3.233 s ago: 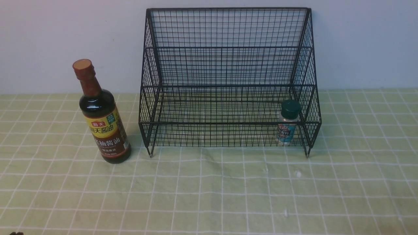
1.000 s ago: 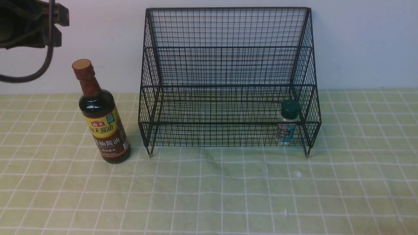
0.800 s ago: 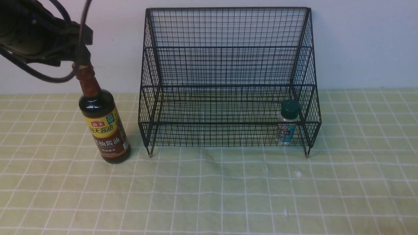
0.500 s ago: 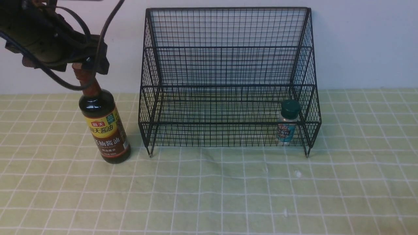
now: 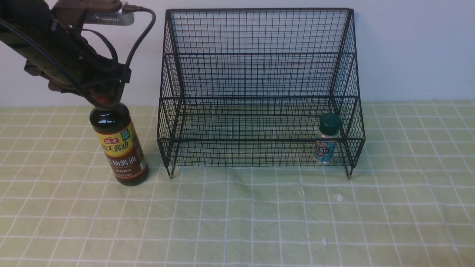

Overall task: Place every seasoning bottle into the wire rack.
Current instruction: Use the left arm to grab the condiment bottle closest to it

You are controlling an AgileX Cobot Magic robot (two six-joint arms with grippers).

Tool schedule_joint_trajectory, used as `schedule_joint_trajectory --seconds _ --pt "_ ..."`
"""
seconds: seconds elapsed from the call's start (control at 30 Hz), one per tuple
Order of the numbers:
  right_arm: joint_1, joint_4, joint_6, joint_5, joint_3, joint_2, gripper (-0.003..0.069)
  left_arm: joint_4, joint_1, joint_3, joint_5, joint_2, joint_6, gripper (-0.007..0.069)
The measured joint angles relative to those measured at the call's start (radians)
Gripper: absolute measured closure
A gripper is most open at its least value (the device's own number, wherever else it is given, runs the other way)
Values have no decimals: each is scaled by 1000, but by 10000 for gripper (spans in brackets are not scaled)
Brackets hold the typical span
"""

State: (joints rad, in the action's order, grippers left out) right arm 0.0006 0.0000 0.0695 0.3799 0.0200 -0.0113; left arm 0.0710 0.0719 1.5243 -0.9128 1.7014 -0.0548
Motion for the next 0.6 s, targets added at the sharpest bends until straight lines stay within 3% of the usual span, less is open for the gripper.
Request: schedule_joint_trajectory --seconds 0.6 --pt "-1 0 1 0 0 0 673 -27 0 121 -99 -103 -14 358"
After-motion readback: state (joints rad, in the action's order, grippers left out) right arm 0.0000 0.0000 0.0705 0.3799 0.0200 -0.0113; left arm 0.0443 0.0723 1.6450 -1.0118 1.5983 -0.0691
